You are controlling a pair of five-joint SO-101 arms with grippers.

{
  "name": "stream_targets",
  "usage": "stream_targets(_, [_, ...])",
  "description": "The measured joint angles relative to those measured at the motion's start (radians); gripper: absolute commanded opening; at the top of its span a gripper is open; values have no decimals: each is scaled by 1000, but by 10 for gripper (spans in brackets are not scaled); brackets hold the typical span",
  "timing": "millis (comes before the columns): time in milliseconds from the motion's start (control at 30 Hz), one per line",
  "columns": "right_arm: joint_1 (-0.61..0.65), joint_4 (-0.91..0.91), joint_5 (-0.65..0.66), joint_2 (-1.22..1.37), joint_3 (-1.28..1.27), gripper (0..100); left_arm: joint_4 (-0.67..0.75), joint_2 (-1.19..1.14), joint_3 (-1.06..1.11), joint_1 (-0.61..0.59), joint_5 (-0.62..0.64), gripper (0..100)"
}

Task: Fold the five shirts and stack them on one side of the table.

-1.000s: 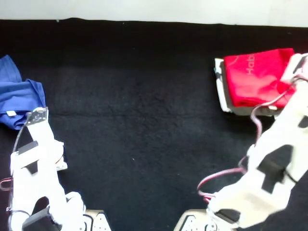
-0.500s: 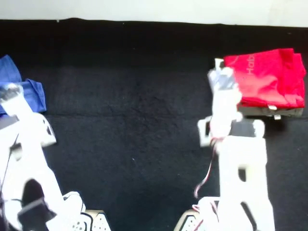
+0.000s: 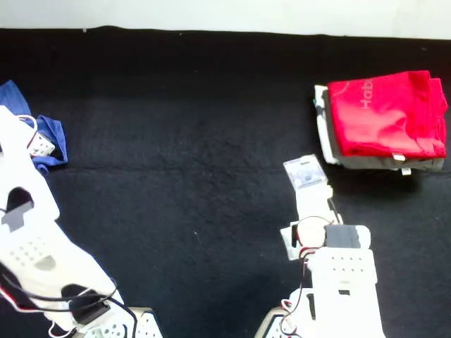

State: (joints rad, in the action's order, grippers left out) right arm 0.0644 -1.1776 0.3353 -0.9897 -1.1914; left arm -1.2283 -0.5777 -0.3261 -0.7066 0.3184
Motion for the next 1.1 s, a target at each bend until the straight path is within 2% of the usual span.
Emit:
stream_targets(233, [0, -26, 0, -3, 0, 7, -3, -244, -276, 3, 2, 176])
stream_targets(300, [0, -28, 0, -3, 0, 7, -32, -285, -336, 3, 3, 124])
stream_targets(367, [0, -28, 0, -3, -3, 7, -81, -307, -394, 3, 3, 20])
stream_targets(467, [0, -28, 0, -3, -6, 7, -163, -319, -465, 12, 3, 14])
stream_targets(833, [2, -28, 0, -3, -6, 7, -511, -319, -887, 95, -5, 10])
stream_targets(967, [2, -28, 0, -3, -6, 7, -534, -269, -904, 130, -75, 10])
stream_targets(1100, [2, -28, 0, -3, -6, 7, -535, -83, -829, 203, -115, 10])
